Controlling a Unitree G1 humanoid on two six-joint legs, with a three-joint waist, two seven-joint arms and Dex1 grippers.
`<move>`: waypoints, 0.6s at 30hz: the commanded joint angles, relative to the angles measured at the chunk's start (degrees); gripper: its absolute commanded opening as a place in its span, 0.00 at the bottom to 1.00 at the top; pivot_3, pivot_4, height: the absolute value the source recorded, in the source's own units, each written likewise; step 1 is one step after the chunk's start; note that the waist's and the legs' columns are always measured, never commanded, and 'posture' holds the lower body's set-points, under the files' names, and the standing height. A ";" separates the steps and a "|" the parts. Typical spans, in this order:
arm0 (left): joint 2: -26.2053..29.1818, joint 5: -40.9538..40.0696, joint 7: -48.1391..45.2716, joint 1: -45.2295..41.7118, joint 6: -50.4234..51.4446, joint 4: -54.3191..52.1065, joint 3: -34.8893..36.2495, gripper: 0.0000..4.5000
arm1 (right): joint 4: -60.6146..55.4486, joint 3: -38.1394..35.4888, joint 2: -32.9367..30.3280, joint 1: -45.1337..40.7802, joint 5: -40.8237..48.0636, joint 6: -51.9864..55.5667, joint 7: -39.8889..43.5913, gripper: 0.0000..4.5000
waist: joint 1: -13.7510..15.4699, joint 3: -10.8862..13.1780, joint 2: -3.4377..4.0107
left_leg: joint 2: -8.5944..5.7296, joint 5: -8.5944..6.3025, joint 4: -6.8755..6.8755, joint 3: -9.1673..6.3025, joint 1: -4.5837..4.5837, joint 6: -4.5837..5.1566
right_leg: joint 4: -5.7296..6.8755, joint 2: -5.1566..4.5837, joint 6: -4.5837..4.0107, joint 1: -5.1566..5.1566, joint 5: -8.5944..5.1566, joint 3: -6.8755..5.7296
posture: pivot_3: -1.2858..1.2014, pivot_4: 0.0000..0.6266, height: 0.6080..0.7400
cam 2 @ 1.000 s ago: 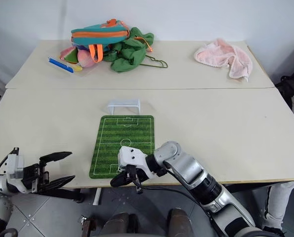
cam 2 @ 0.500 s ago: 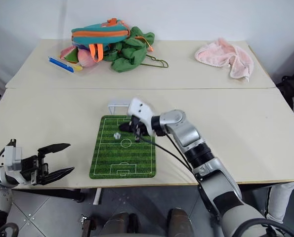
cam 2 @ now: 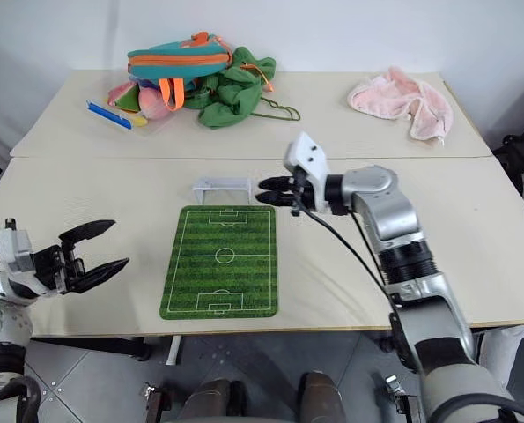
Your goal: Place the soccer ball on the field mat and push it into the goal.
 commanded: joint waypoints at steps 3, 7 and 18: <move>0.97 -0.81 6.02 1.09 5.45 -4.05 2.90 1.00 | 3.05 -3.96 -8.35 4.73 1.71 -7.33 9.22 0.73 | -0.04 0.04 0.00 | 0.01 0.00 0.00 0.03 0.00 0.00 | -0.04 0.00 0.00 0.00 0.00 0.01 | 0.52 0.24 1.00; 1.69 0.75 10.33 2.30 7.20 -6.09 3.62 1.00 | 6.21 -6.87 -12.47 7.52 3.11 -10.21 13.41 0.99 | -0.09 0.07 0.00 | 0.04 0.00 0.00 0.09 0.01 0.00 | -0.08 0.00 0.00 0.00 0.00 0.02 | 0.52 0.24 1.00; 4.09 0.63 11.80 10.58 11.39 -12.18 6.59 1.00 | 6.96 -13.11 -16.40 15.04 4.39 -13.37 12.83 0.99 | 0.21 0.10 0.01 | 0.10 0.00 0.02 0.11 0.04 0.00 | -0.09 -0.01 0.00 0.03 0.00 0.05 | 0.52 0.24 1.00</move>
